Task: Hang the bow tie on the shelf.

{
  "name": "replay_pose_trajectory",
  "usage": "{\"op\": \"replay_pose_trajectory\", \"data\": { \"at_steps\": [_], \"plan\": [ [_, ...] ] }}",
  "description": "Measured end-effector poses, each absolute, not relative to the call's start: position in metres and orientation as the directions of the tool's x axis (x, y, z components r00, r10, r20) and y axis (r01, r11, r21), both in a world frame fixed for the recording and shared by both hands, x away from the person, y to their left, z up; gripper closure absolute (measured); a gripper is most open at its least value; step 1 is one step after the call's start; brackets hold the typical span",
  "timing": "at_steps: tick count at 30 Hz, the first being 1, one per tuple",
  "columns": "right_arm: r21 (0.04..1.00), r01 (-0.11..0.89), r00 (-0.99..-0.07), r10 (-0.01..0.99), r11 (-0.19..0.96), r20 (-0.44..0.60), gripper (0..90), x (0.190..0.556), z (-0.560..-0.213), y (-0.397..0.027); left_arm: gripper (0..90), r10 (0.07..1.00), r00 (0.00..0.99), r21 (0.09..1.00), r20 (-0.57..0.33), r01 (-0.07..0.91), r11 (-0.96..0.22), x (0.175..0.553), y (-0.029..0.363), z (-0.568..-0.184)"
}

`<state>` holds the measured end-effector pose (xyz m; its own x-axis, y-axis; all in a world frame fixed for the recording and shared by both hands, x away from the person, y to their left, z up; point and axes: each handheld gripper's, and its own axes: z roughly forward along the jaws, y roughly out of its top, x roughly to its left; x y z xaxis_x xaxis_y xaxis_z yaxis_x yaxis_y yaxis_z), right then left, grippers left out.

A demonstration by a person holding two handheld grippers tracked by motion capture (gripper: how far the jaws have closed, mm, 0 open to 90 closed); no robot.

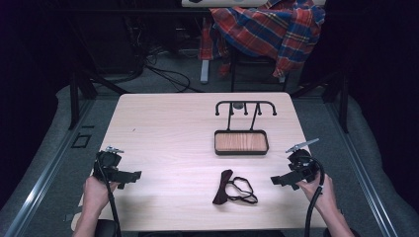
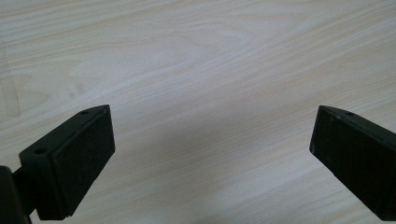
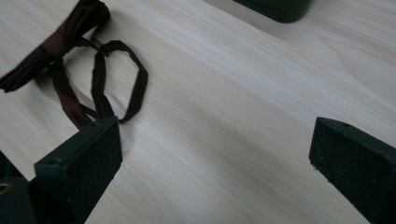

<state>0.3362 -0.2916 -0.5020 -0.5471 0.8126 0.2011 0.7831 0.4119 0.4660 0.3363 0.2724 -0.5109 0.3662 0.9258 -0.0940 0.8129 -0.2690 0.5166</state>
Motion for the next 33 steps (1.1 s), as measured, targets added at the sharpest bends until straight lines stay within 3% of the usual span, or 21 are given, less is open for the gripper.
{"op": "replay_pose_trajectory", "data": {
  "at_steps": [12, 15, 16, 33],
  "plan": [
    [0.453, 0.76, -0.599, 0.773, 0.467, 0.21, 0.4, 0.339, -0.505, -0.257, 0.0, 0.923, 0.373, 0.512, -0.095, 0.813, -0.276, 0.337, 0.272, -0.512],
    [0.447, 0.751, -0.616, 0.759, 0.485, 0.211, 7.8, 0.34, -0.507, -0.248, 0.0, 0.924, 0.371, 0.51, -0.097, 0.815, -0.274, 0.337, 0.271, -0.512],
    [0.441, 0.748, -0.625, 0.75, 0.496, 0.215, 14.0, 0.34, -0.508, -0.244, 0.0, 0.923, 0.371, 0.509, -0.097, 0.816, -0.274, 0.337, 0.271, -0.512],
    [0.337, 0.69, -0.714, 0.68, 0.641, 0.169, 42.7, 0.337, -0.529, -0.197, 0.0, 0.921, 0.377, 0.506, -0.094, 0.815, -0.282, 0.337, 0.271, -0.512]
  ]
}}
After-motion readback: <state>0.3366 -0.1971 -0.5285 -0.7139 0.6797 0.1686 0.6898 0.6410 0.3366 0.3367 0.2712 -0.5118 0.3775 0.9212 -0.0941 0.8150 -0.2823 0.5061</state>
